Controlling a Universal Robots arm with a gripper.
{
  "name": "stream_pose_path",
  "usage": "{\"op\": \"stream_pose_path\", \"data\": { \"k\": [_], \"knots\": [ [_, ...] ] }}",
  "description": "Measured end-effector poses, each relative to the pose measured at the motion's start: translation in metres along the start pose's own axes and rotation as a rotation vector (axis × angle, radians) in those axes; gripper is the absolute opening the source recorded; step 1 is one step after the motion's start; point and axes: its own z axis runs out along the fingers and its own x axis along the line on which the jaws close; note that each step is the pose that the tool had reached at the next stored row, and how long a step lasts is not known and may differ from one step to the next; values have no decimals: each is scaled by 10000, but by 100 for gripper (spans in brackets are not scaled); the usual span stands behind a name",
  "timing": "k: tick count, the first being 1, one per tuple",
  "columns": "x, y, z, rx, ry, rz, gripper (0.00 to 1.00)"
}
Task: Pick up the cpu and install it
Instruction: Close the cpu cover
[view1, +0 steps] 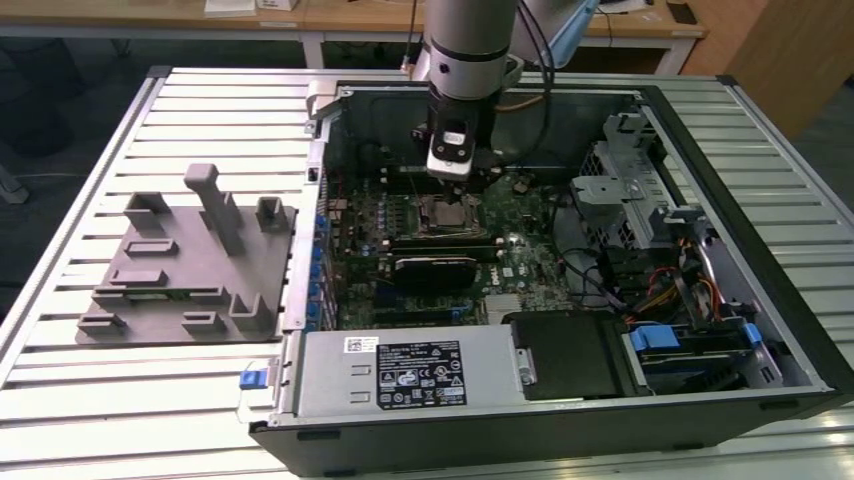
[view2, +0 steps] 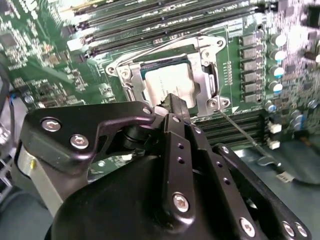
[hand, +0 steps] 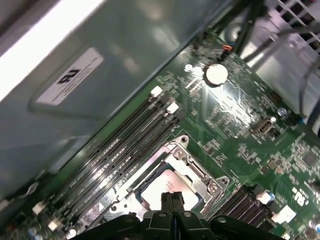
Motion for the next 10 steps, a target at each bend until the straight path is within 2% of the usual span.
{"op": "stream_pose_path", "data": {
  "k": [10],
  "knots": [
    [0,0,1,4,49,-1820,11]
  ]
}}
